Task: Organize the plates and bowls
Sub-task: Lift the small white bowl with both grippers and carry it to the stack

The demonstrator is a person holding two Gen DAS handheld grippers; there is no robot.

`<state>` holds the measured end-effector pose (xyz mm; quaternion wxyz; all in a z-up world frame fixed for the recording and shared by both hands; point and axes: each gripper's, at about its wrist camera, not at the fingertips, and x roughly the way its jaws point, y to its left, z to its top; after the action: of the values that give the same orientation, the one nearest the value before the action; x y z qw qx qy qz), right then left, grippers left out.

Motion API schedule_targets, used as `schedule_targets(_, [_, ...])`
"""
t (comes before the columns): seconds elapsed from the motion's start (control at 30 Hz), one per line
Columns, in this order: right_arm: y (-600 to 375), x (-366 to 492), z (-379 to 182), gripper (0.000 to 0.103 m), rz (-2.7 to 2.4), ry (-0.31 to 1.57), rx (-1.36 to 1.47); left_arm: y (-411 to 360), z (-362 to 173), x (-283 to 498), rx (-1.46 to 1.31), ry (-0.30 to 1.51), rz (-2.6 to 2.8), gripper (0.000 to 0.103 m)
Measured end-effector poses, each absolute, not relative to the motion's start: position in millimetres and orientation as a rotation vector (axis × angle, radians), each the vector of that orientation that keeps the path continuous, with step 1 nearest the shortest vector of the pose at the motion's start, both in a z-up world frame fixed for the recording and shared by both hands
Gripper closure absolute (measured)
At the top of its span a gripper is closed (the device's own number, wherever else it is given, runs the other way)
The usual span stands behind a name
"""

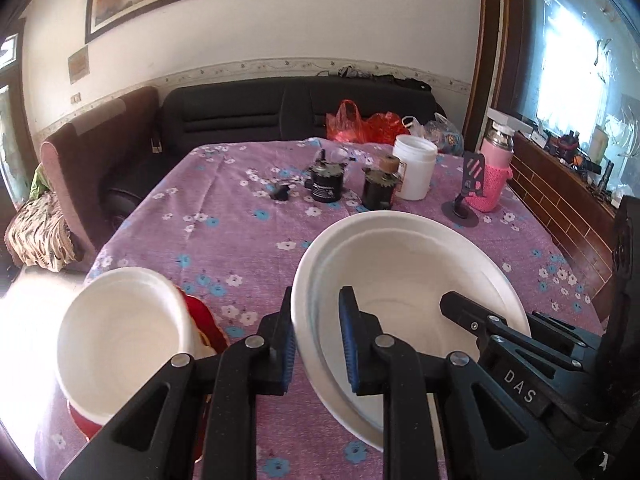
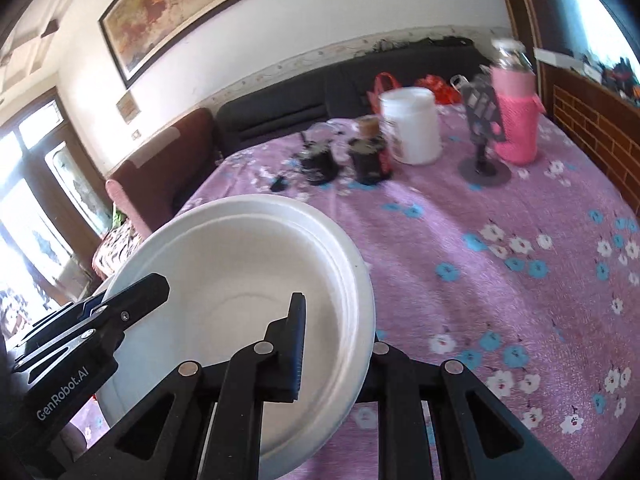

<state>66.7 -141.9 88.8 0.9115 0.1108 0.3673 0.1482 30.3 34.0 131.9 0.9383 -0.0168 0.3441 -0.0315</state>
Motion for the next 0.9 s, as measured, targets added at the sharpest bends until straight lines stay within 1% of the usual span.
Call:
schedule_targets(0.17, [-90.0, 55.4, 119.9, 0.087, 0.359, 0.719, 0.148, 87.0, 147.4, 13.0, -0.101, 0.666, -0.009, 0.084])
schedule_targets(0.33, [-35.7, 53.7, 132.4, 0.087, 0.408, 0.715, 0.071, 137.7, 152.0, 1.9, -0.159, 0.647, 0.058, 0.084])
schedule_targets(0.63, [50.9, 63.1, 127.2, 0.086, 0.485, 0.761, -0.02, 213.8, 144.8, -1.0, -0.247, 0.662, 0.151, 0.084])
schedule_targets(0.9, [85.5, 72.9, 109.6, 0.086, 0.476, 0.794, -0.097, 241.7, 119.7, 7.0, -0.267, 0.714, 0.182, 0.084])
